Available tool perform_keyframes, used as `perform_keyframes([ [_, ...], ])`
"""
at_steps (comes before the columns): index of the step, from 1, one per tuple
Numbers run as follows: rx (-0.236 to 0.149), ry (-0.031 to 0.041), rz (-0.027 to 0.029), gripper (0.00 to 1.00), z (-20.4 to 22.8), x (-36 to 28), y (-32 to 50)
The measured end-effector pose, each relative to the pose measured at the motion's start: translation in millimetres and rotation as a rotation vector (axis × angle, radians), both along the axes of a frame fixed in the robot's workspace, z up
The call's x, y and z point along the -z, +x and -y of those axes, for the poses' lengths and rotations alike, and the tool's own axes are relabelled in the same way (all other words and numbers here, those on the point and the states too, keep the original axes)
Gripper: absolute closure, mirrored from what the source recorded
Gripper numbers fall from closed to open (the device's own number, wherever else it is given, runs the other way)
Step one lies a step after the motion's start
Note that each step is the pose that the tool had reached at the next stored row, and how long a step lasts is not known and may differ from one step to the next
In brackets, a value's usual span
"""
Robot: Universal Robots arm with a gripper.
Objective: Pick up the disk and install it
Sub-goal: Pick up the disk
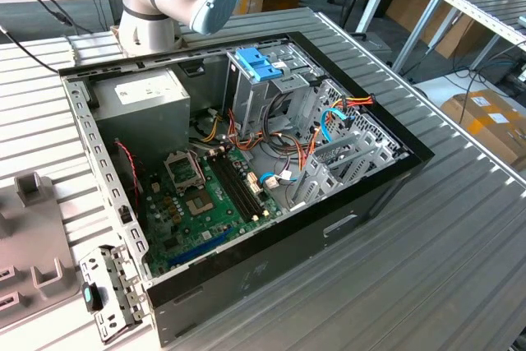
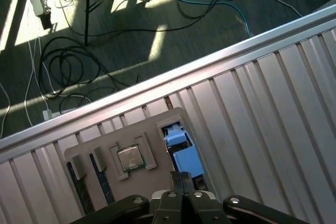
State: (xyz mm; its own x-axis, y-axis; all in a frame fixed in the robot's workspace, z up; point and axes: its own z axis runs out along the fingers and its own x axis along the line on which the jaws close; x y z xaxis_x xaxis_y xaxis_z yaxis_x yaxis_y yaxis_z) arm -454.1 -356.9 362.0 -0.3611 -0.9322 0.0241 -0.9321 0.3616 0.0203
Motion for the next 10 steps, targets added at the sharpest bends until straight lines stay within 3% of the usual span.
perform_keyframes([
  [7,-0.119,-0.0001,0.0054,0.89,0.0,0.1,0.0],
  [10,-0.161,-0.0012,0.0245,0.89,0.0,0.9,0.0],
])
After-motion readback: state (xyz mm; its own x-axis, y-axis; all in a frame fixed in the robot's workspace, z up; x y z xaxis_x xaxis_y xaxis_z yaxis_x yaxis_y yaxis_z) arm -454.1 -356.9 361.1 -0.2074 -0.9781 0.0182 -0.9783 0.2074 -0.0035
